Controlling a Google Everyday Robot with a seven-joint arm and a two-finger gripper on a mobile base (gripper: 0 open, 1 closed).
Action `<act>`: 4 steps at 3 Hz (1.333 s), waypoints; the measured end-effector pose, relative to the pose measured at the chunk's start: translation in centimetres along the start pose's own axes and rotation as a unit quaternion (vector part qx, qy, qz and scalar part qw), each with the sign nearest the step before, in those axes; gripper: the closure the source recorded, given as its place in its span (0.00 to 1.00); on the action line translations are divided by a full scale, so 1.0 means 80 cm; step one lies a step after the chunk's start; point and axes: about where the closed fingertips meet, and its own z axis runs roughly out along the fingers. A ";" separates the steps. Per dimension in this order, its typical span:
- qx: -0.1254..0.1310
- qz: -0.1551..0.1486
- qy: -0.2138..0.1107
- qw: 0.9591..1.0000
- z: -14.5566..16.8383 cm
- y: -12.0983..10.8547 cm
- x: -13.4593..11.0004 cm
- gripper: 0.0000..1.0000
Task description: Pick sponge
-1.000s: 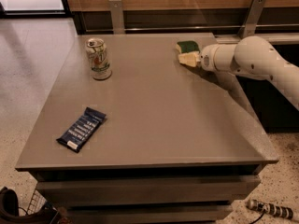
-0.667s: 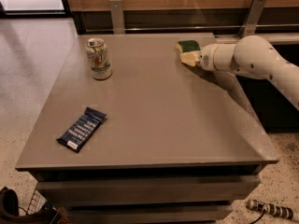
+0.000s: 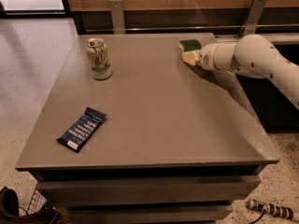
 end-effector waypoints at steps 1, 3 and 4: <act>-0.008 -0.004 -0.001 1.000 -0.009 -0.001 -0.011 1.00; -0.045 -0.048 0.004 0.998 -0.056 0.007 -0.064 1.00; -0.062 -0.092 0.000 0.994 -0.097 0.024 -0.103 1.00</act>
Offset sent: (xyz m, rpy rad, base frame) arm -0.0154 -0.0215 0.0755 -0.0351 -0.0185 0.1374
